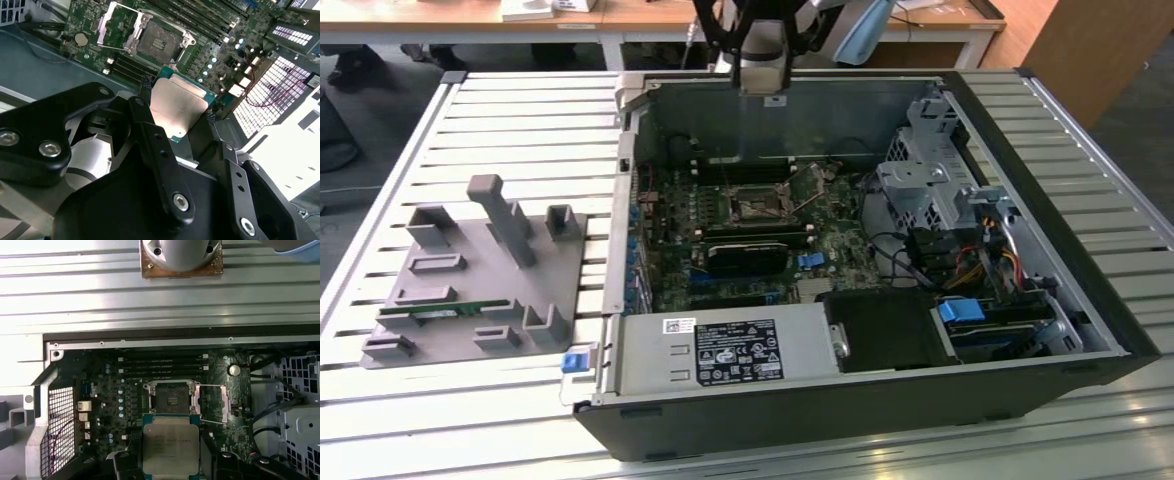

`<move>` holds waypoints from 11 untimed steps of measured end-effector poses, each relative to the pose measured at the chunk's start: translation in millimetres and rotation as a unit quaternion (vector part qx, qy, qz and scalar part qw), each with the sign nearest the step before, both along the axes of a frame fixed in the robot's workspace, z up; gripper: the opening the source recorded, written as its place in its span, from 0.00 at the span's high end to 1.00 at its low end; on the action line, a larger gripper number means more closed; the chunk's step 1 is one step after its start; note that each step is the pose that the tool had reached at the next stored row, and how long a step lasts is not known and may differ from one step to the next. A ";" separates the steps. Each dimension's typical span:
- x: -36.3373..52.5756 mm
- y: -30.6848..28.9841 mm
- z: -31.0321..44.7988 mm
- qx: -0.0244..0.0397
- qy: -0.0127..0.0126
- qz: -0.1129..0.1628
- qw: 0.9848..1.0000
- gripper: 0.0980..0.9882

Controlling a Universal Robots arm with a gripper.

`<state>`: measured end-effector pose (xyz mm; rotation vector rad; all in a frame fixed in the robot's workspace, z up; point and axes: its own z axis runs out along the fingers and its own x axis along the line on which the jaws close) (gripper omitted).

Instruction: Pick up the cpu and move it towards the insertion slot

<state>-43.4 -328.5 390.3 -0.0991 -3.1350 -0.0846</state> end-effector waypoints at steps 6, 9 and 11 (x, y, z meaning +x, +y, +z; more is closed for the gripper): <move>6.8 5.3 -0.3 0.000 0.000 -0.002 1.000 0.50; 10.4 8.4 -0.3 0.000 0.000 -0.003 1.000 0.50; 11.5 9.6 -0.3 0.000 0.000 -0.003 1.000 0.50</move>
